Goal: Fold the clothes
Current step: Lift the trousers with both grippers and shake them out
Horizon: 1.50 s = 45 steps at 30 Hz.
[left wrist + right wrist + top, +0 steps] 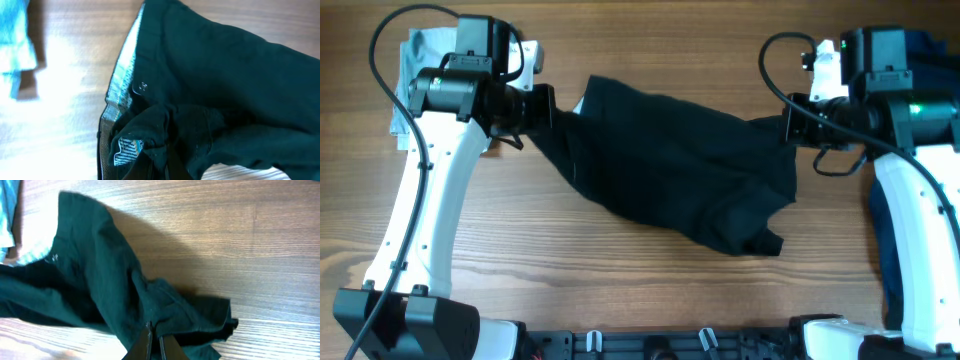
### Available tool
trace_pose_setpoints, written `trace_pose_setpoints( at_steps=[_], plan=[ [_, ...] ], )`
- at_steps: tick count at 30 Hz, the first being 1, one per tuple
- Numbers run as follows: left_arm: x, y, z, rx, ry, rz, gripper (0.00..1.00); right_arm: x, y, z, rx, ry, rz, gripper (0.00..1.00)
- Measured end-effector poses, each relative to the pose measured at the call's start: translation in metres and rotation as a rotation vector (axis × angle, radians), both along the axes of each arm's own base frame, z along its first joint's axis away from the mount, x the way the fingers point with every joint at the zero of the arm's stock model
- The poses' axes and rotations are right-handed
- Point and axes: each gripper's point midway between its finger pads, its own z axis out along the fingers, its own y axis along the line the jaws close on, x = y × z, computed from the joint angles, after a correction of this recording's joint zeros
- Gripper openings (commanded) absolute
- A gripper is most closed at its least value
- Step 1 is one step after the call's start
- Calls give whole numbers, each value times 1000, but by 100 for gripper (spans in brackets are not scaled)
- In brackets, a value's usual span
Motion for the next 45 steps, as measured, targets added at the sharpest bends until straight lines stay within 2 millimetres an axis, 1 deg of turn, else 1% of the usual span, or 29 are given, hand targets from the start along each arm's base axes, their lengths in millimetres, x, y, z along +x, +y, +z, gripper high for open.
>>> trace_pose_setpoints(
  at_steps=[3,5,8,9,10,11,12,15,16,17,18,19,20,21,22,23,24,25,26,28,30,31,33,35,37,39,41,43,45],
  plan=[
    [-3,3,-2,15,18,14,4,5,-1,2,-6,-25,-3,4],
    [-3,4,-2,18,16,19,4,16,-2,4,-11,-60,-5,4],
    [2,5,-1,20,-2,26,4,42,-1,5,-12,-123,-8,4],
    [4,4,0,19,-11,28,4,55,0,3,-11,-150,-8,4],
    [5,5,1,18,-16,30,4,65,1,-1,-11,-164,-8,4],
    [6,4,1,17,-21,32,4,77,1,-9,-11,-170,-9,4],
    [7,4,2,16,-25,32,4,87,2,-19,-12,-169,-8,4],
    [9,5,3,18,-34,33,4,133,4,-58,-19,-188,-2,6],
    [11,4,4,17,-44,34,4,152,5,-72,-21,-211,-1,20],
    [12,4,4,16,-47,34,4,169,6,-90,-26,-224,-1,30],
    [14,4,5,15,-54,34,4,184,6,-104,-30,-239,0,31],
    [17,4,7,13,-72,35,4,197,5,-144,-42,-206,-3,33],
    [18,4,7,13,-76,35,4,206,6,-158,-45,-221,-2,41],
    [19,4,7,12,-79,35,4,215,6,-169,-45,-234,-3,54],
    [21,3,9,11,-88,34,4,222,6,-180,-47,-243,-7,56],
    [23,3,10,10,-97,35,5,226,5,-198,-55,-236,-3,66],
    [23,3,10,10,-100,35,9,227,5,-209,-58,-227,-3,67],
    [24,3,10,9,-102,35,11,226,5,-215,-61,-218,-1,67],
    [24,3,10,9,-102,35,12,226,4,-216,-62,-217,-3,68],
    [24,3,10,8,-102,38,12,223,4,-211,-65,-208,-3,68],
    [25,3,10,8,-104,38,13,212,3,-202,-67,-165,-3,69],
    [25,3,10,9,-104,39,13,202,2,-196,-68,-130,-4,70],
    [25,3,10,10,-104,39,13,176,0,-177,-67,-55,-13,71],
    [25,3,11,10,-107,39,13,145,-2,-150,-60,11,-37,71],
    [25,3,11,9,-108,39,13,107,-5,-120,-49,92,-72,72],
    [25,3,11,9,-108,39,13,79,-7,-103,-42,152,-103,72],
    [25,3,11,9,-108,39,11,68,-7,-101,-40,186,-118,72],
    [26,3,11,9,-111,39,5,69,-7,-110,-36,191,-128,72],
    [26,3,11,7,-111,42,4,70,-7,-124,-34,198,-138,72]
  ],
)
